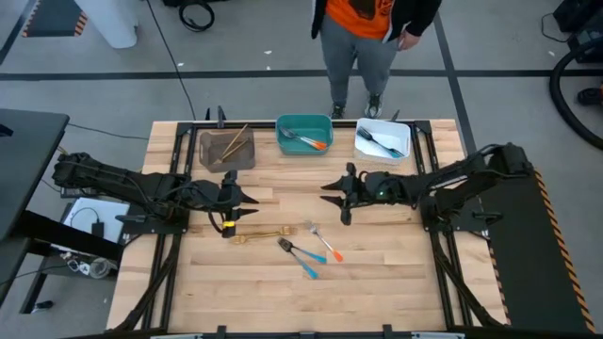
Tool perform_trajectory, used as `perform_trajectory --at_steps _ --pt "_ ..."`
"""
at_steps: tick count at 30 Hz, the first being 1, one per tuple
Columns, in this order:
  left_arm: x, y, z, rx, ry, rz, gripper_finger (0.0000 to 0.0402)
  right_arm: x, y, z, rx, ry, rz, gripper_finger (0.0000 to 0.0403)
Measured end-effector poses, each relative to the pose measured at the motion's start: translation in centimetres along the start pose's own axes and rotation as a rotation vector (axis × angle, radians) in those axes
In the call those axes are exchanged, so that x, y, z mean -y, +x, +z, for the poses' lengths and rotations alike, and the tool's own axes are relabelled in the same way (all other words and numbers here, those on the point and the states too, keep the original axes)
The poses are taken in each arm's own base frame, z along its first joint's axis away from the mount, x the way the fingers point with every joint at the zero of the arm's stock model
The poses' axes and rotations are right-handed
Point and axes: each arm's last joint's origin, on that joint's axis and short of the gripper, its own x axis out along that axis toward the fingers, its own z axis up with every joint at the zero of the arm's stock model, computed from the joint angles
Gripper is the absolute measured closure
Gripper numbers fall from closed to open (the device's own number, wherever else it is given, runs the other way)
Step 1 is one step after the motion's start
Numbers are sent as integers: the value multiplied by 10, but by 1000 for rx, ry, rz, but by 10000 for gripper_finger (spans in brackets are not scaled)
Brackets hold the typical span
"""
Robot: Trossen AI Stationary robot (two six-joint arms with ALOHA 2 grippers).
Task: Sort silverware by color (type)
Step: Put the orange fork into the blue bin
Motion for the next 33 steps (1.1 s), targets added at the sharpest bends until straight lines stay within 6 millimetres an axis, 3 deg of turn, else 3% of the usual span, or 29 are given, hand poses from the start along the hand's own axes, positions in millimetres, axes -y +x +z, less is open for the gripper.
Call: perform_trajectory --at_steps 15,33 --pt "0 0 2 16 -10 -1 290 -20 11 -15 -6 43 -8 263" --pt "0 0 4 40 -8 -4 290 -48 37 -3 -53 -24 20 263"
